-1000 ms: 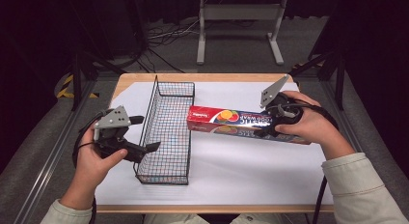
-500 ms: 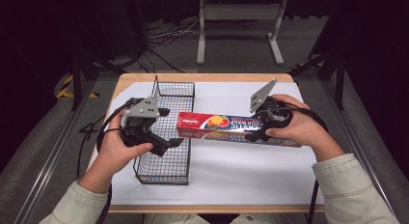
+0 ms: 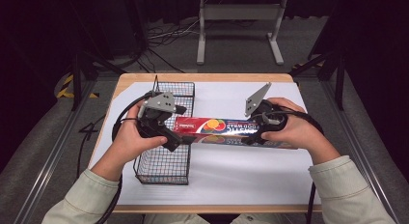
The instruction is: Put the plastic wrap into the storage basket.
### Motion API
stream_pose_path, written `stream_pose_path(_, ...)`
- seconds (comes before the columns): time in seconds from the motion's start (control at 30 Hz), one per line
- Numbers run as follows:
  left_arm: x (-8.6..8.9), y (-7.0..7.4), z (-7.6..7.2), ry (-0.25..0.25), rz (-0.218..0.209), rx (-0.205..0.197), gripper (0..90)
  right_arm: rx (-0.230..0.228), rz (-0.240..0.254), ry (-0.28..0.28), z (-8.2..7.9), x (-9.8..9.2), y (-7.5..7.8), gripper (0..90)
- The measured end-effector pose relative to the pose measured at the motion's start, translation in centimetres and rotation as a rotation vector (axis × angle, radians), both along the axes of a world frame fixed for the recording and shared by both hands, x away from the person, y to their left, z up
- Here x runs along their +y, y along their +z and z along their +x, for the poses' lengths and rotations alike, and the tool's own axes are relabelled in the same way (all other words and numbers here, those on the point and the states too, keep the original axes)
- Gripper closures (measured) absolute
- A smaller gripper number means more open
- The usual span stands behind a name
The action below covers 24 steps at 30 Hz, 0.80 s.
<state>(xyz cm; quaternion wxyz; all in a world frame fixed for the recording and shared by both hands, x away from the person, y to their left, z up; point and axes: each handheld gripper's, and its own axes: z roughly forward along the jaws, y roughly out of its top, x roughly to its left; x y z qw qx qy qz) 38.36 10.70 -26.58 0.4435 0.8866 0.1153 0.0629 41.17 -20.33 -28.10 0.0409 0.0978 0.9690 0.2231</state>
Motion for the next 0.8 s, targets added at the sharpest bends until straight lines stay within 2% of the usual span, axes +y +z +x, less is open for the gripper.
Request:
stream_pose_path(0.07,-0.5,-0.1,0.2,-0.017,0.018,-0.003,6.1,0.006,0.007,-0.002,0.1,0.1,-0.1,40.0)
stream_pose_path(0.2,-1.3,-0.4,0.7,-0.003,0.048,-0.001,7.6,0.012,0.001,0.001,0.0,0.2,-0.2,40.0)
stream_pose_path(0.4,-2.7,-0.7,1.5,-0.068,0.094,0.020,10.7,0.006,0.006,0.006,0.1,0.5,0.1,40.0)
stream_pose_path(0.57,-3.9,-0.9,1.9,-0.078,0.147,0.040,10.6,0.009,0.010,0.008,-0.2,0.7,0.5,40.0)
stream_pose_path(0.8,-4.5,-0.8,2.4,-0.091,0.181,0.049,10.6,0.008,0.010,0.019,-0.5,0.9,1.0,40.0)
